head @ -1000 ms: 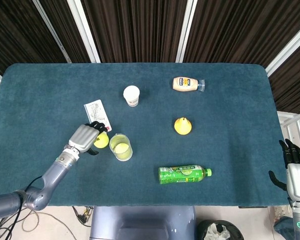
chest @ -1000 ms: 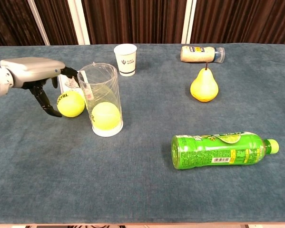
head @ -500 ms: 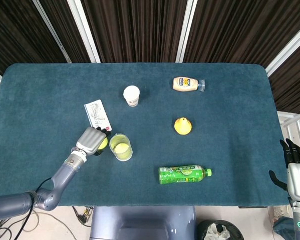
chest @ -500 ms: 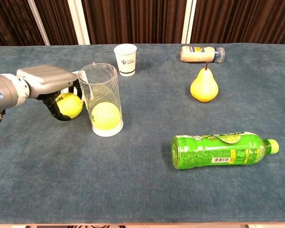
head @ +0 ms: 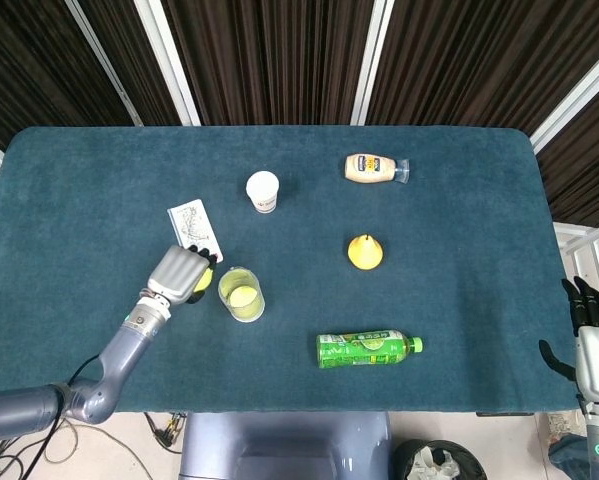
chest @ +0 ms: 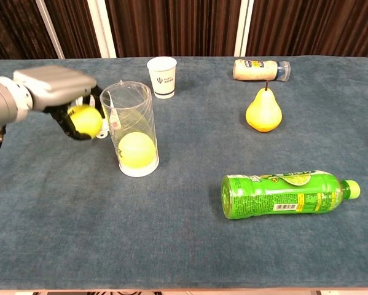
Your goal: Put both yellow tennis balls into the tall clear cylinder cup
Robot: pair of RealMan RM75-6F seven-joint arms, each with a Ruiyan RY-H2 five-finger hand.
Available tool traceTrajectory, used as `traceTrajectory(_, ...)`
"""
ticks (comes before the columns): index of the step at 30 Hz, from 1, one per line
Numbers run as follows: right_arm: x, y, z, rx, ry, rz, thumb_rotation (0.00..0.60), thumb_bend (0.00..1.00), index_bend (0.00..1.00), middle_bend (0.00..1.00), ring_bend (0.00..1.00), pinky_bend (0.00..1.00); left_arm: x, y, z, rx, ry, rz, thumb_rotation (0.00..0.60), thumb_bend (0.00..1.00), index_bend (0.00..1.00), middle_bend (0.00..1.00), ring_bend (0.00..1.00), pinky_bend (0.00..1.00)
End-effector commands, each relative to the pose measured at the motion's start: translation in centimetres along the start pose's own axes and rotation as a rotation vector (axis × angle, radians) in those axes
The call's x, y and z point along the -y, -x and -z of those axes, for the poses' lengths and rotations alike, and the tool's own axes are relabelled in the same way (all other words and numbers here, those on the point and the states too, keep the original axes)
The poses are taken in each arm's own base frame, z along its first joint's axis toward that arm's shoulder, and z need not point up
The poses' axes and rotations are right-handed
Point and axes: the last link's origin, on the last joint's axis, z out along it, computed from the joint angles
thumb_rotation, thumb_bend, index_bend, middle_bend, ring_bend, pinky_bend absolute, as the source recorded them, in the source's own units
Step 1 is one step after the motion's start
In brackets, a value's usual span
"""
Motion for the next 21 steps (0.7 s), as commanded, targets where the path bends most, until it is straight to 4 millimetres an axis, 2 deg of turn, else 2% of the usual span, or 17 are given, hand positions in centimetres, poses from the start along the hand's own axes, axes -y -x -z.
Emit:
traceTrajectory(1, 0.0, 0.0, 0.0, -0.001, 0.000, -0.002, 0.600, 0.34, 0.08, 0.08, 0.11, 0.04, 0.5, -3.4, 0.9, -0.097, -0.003, 0.029, 0.600, 0.40, 0.46, 0.51, 0.44, 0.57)
traceTrajectory(8, 0.0, -0.1, 0.0, -0.004, 0.005, -0.002, 0.600, 0.34, 0.08, 0.08, 0.11, 0.04, 0.5, -9.1, 2.2, -0.222, 0.007, 0.066, 0.600, 0.39, 0.46, 0.50, 0.44, 0.57)
traceTrajectory(11, -0.1, -0.1, 0.0, -0.002, 0.007, -0.004, 0.600, 0.34, 0.08, 0.08, 0.11, 0.05, -0.2, -10.5, 2.5, -0.257, 0.022, 0.088, 0.600, 0.38, 0.46, 0.50, 0.44, 0.57)
traceTrajectory(15, -0.2, -0.1, -0.1, -0.005, 0.012, -0.005, 0.600, 0.34, 0.08, 0.08, 0.11, 0.05, -1.8, -11.1, 2.8, -0.255, 0.071, 0.103, 0.600, 0.38, 0.46, 0.50, 0.44, 0.57)
traceTrajectory(21, -0.2, -0.3, -0.1, -0.014, 0.013, -0.010, 0.600, 0.34, 0.08, 0.08, 0.11, 0.05, -4.3, -11.0, 3.2, -0.231, 0.151, 0.139, 0.600, 0.36, 0.45, 0.49, 0.44, 0.57)
